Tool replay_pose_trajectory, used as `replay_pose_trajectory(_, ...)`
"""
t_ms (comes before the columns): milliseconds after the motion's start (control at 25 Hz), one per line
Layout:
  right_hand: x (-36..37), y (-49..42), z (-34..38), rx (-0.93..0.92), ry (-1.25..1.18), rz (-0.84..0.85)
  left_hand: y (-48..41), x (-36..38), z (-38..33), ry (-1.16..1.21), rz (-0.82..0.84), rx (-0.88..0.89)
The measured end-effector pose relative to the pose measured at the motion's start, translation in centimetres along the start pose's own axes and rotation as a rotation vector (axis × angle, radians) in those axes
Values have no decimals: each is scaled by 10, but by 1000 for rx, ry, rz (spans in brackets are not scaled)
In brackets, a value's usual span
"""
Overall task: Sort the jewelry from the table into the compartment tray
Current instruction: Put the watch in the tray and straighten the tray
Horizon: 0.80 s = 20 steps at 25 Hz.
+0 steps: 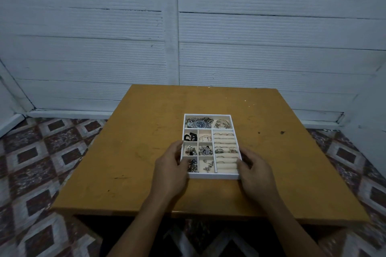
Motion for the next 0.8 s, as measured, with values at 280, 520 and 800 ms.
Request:
replay_pose_trajectory(280,6,-1,-5,60,15,-54,1,2,8,53,-40,-7)
replay_pose_trajectory(520,10,-26,1,76,68,-51,-21,5,8,27,-28,-18)
replay_pose_trajectory(800,15,-55,11,104,77,-68,-57,11,6,1,-14,-23)
Point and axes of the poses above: each hand's wrist, its own y-axis away from the middle knuckle, its own x-axis out of the palm, z = x × y, the point moved 2 cm from there along -y, towards the middle knuckle, and after that the axes turned 15 degrees about y, right-handed, at the moved point
